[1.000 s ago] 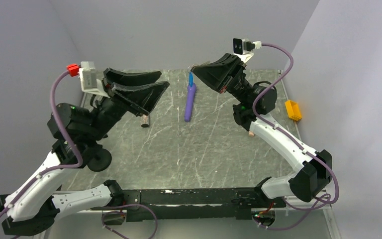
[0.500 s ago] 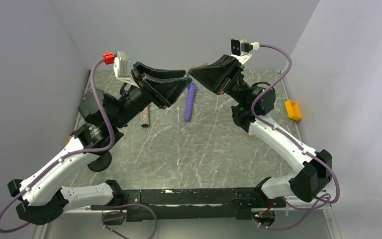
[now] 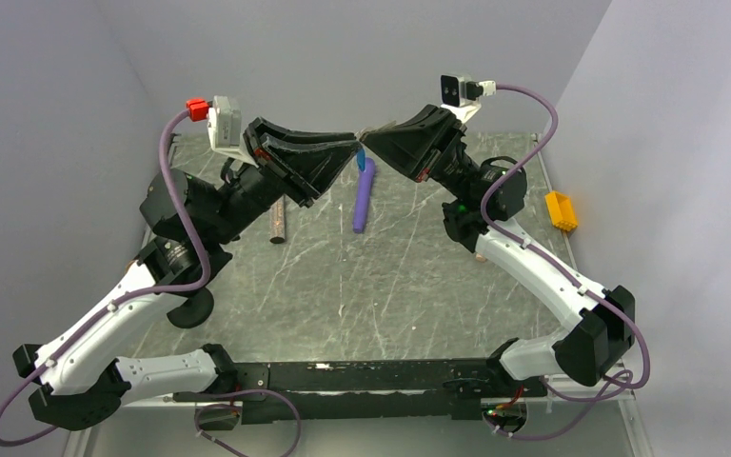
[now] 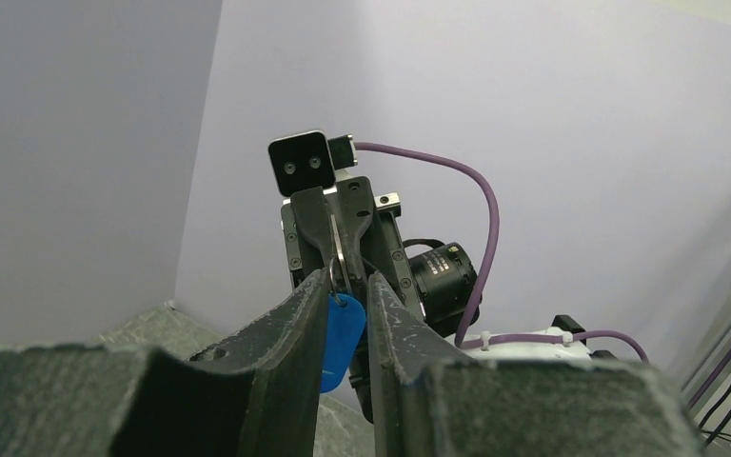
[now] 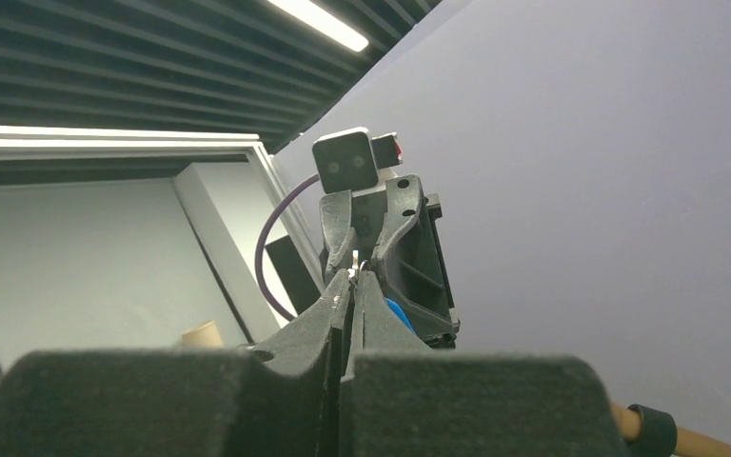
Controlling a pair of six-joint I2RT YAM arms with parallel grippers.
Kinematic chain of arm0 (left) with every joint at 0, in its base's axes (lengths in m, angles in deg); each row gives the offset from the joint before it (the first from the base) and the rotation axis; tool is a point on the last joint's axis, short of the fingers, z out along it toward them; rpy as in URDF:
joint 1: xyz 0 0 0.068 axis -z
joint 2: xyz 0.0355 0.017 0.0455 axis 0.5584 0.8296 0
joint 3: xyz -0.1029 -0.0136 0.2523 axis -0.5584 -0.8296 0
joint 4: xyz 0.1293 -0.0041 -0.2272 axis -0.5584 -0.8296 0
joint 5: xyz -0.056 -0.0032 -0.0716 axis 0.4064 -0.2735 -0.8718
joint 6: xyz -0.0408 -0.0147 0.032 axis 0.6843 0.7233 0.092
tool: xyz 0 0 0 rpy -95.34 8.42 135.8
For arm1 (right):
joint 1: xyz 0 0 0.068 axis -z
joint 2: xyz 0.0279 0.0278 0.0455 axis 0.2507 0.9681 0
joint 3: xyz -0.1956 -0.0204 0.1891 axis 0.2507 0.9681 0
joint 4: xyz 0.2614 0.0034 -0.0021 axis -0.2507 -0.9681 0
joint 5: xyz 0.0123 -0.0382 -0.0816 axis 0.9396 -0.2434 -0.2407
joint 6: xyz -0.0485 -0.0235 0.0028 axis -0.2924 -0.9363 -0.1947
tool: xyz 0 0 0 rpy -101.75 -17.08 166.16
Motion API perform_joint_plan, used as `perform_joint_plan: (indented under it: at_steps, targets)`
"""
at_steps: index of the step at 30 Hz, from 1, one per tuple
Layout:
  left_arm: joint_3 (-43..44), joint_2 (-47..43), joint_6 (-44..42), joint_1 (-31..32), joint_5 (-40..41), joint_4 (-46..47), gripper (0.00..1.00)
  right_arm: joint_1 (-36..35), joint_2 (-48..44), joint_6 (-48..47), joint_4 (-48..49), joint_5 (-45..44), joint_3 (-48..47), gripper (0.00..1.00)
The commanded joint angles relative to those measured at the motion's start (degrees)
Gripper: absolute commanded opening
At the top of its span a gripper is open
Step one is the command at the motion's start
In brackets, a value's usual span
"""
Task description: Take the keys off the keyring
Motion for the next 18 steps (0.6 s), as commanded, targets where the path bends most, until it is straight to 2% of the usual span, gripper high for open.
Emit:
perform_joint_plan:
  at_steps: [1,10,12,18]
  targets:
    - [2.55,0.08,-0.27,0.16,-1.94,1.15,0.27,-0.56,-0.42,0.16,2.68,0.53,-2.67,0.00]
    - [2.80,1.13,1.02,0.15,-4.19,2.04,0.29,-0.90,-0.43,0.12,2.62,0.84,-2.76,0.00]
    - [3.29,1.60,1.11,0.13,-4.81,1.79,0.27,-0.98,-0.37,0.03,2.44,0.94,-2.76,0.00]
    - [4.44,2.24,1.25,0.12,-5.85,1.00,0.02,-1.19,-0.61,-0.32,2.05,1.05,-2.67,0.00]
